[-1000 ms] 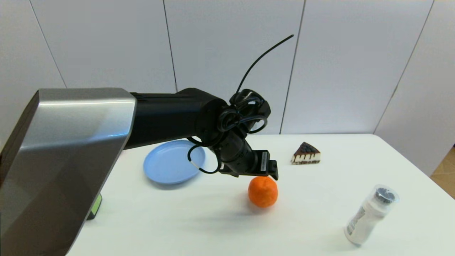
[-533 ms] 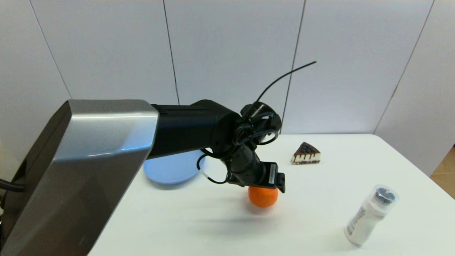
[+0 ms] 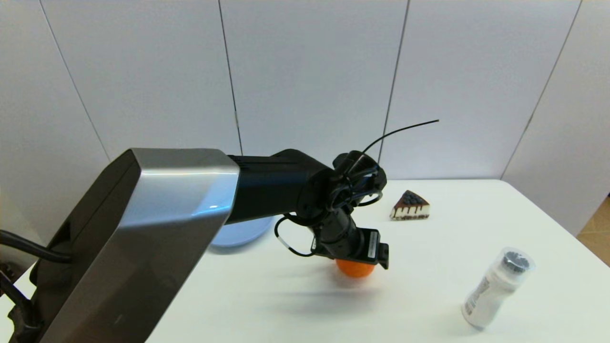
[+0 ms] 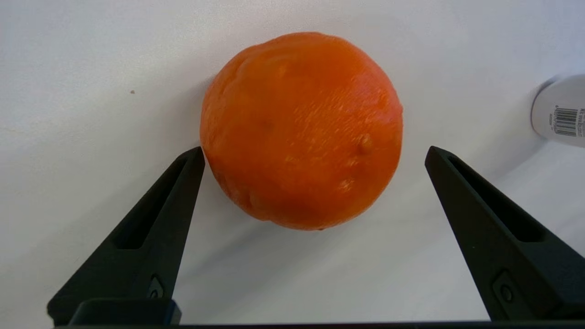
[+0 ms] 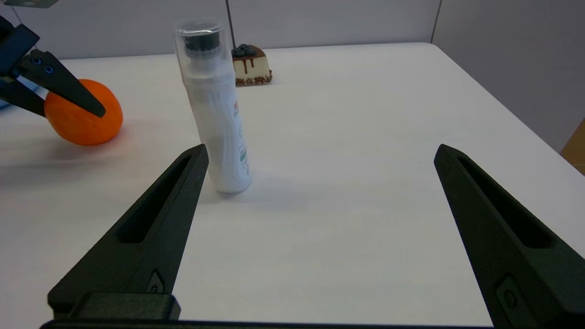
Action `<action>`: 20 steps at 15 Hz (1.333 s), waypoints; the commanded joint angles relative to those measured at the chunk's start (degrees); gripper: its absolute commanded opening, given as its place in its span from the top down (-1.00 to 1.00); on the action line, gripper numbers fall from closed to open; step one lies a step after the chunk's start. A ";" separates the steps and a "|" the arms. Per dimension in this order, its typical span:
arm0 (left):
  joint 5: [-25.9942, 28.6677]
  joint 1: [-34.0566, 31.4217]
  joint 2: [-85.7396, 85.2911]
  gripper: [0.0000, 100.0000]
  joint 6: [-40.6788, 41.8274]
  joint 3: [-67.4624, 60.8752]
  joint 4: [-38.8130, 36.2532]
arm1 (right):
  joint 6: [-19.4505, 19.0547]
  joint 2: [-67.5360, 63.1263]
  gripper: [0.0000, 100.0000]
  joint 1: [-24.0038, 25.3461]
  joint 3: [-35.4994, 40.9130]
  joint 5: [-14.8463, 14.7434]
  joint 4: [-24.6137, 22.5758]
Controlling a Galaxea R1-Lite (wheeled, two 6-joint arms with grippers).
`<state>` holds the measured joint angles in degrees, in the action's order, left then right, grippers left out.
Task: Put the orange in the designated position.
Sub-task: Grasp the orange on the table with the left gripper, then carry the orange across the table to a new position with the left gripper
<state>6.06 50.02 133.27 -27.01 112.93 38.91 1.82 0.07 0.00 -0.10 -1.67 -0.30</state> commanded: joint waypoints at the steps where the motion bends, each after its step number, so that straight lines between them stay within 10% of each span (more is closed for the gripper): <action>1: -0.17 -0.01 0.68 1.00 -0.14 -0.08 -0.68 | 0.12 0.01 -1.00 0.00 0.01 0.00 -0.05; 20: -9.40 -8.97 -1.43 1.00 3.28 0.01 -9.38 | 0.12 -0.07 -1.00 0.00 0.01 0.00 -0.05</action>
<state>-3.28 42.86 132.13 -23.54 112.93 30.61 1.84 0.07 0.00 -0.10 -1.65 -0.30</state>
